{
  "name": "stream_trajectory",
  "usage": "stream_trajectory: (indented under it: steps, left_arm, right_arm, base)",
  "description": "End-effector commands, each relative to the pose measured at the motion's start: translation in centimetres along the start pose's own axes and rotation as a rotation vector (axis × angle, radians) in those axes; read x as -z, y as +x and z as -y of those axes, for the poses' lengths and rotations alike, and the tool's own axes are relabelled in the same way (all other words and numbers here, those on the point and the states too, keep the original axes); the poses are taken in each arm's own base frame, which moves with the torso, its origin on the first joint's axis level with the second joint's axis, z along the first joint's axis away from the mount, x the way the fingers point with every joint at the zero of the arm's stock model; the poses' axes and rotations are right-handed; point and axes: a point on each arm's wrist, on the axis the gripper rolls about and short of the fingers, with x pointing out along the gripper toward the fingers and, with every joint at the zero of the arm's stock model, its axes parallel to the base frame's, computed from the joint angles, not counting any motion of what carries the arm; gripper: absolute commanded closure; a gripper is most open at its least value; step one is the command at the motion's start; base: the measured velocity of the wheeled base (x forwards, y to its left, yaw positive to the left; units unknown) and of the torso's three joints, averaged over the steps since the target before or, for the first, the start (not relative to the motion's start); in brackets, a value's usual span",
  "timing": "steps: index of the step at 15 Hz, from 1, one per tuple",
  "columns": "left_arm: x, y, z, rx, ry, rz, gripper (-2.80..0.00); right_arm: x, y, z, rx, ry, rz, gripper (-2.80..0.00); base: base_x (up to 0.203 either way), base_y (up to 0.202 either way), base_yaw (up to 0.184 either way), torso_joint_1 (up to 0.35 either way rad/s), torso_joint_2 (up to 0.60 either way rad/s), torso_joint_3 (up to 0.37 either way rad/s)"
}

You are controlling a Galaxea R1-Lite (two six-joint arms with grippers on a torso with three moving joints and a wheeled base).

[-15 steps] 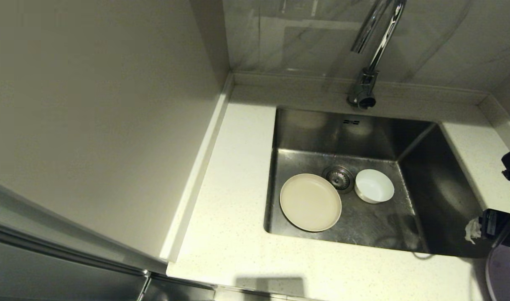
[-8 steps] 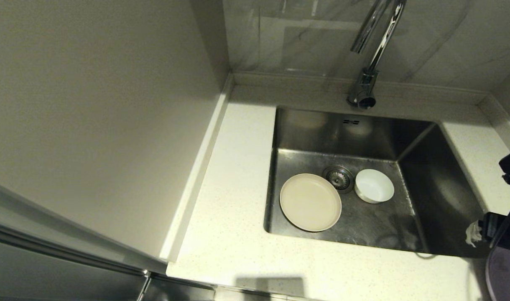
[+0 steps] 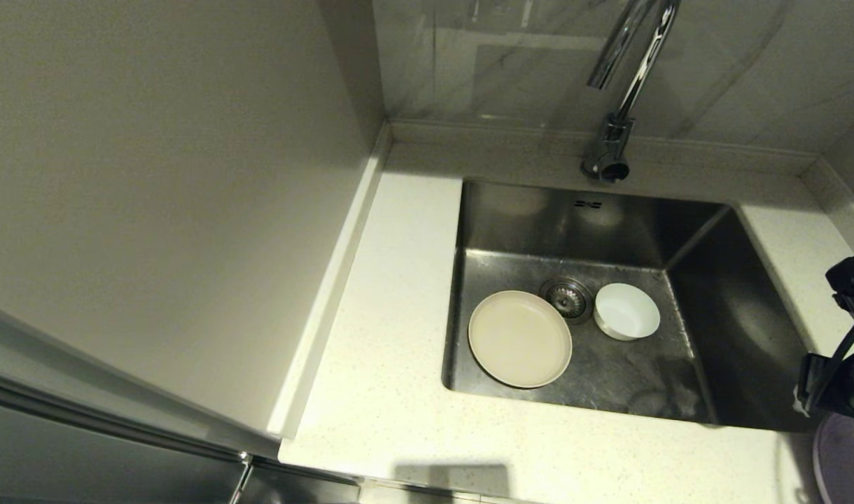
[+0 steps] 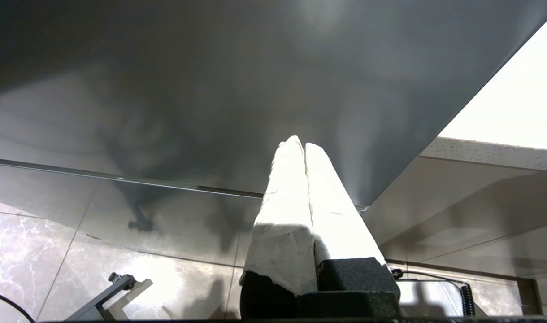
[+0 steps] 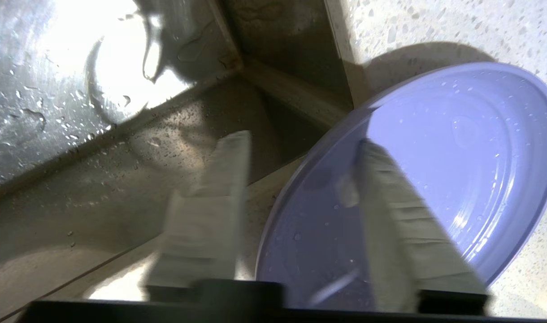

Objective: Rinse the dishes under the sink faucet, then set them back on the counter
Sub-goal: Put a plate into the sink

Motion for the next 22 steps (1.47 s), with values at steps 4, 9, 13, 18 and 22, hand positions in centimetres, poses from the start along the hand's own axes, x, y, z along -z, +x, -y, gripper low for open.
stream_trajectory:
  steps: [4,9,13,18,22]
  left_arm:
    - [0.0,0.0,0.0,0.000,-0.001,0.002,0.00]
    - [0.0,0.0,0.0,0.000,-0.001,0.002,0.00]
    - [0.0,0.0,0.0,0.000,-0.001,0.002,0.00]
    - [0.0,0.0,0.0,0.000,-0.001,0.002,0.00]
    - [0.0,0.0,0.0,0.000,-0.001,0.002,0.00]
  right_arm:
    - [0.1,0.0,0.0,0.004,0.000,-0.002,0.00]
    - [0.5,-1.8,-1.4,-0.069,-0.059,0.045,0.00]
    - [1.9,-4.0,-3.8,-0.167,-0.172,0.089,0.00]
    - [1.7,-6.7,-7.7,-0.261,-0.398,0.195,0.00]
    - [1.1,-8.1,-12.0,-0.296,-0.547,0.276,0.00]
  base:
    - [0.000,0.000,0.000,0.000,0.00,0.000]
    - [0.000,0.000,0.000,0.000,0.00,0.000]
    - [0.000,0.000,0.000,0.000,0.00,0.000]
    - [0.000,0.000,0.000,0.000,0.00,0.000]
    - [0.000,0.000,0.000,0.000,0.00,0.000]
